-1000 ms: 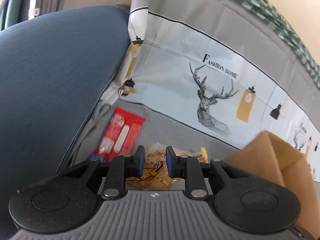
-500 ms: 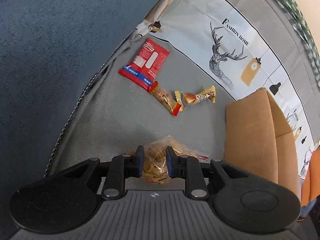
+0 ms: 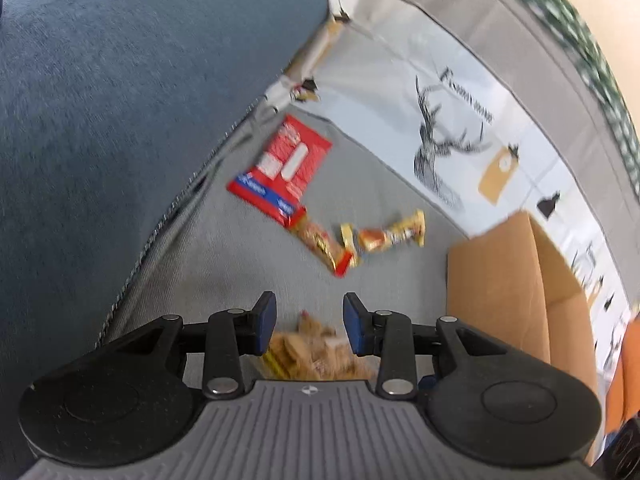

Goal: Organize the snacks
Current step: 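Grasp the clear cookie bag with the right tool, then grasp the small red-wrapped candy with the left tool while the right tool holds the cookie bag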

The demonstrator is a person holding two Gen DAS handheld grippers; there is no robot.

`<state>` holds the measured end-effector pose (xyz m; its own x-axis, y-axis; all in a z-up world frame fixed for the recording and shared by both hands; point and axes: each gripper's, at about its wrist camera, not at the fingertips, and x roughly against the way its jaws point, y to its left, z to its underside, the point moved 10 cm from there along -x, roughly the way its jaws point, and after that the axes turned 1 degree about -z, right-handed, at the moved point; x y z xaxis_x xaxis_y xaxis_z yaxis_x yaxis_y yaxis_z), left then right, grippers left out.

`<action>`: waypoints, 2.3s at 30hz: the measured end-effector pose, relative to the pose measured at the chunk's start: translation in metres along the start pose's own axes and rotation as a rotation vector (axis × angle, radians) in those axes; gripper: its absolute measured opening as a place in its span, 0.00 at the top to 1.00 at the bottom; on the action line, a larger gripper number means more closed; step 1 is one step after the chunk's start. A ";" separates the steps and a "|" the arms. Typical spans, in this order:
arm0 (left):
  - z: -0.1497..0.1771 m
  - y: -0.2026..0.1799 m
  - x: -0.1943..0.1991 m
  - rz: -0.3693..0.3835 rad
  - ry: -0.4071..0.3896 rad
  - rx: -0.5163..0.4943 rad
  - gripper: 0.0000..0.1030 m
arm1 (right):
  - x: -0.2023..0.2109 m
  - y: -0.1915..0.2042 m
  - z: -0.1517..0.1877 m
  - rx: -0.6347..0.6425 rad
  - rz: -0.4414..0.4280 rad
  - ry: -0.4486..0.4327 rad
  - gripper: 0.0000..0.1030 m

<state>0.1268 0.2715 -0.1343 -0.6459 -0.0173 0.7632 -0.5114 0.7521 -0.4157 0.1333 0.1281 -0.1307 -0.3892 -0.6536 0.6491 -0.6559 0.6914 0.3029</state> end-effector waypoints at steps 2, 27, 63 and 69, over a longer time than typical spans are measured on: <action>-0.008 0.002 0.000 0.005 -0.018 0.006 0.62 | -0.008 0.006 -0.003 0.047 0.013 -0.018 0.10; -0.032 0.007 -0.017 -0.003 -0.041 0.044 0.62 | -0.039 0.000 -0.011 0.086 0.025 0.050 0.40; -0.038 -0.024 -0.109 -0.251 0.055 -0.259 0.83 | -0.049 -0.011 0.013 0.239 0.141 0.139 0.35; -0.032 -0.012 -0.096 -0.247 0.104 -0.260 0.83 | -0.045 -0.016 0.003 0.221 0.184 0.098 0.43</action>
<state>0.2131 0.2850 -0.1873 -0.4531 -0.1622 0.8766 -0.4747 0.8762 -0.0833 0.1589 0.1457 -0.1669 -0.4570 -0.4832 0.7468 -0.7094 0.7044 0.0216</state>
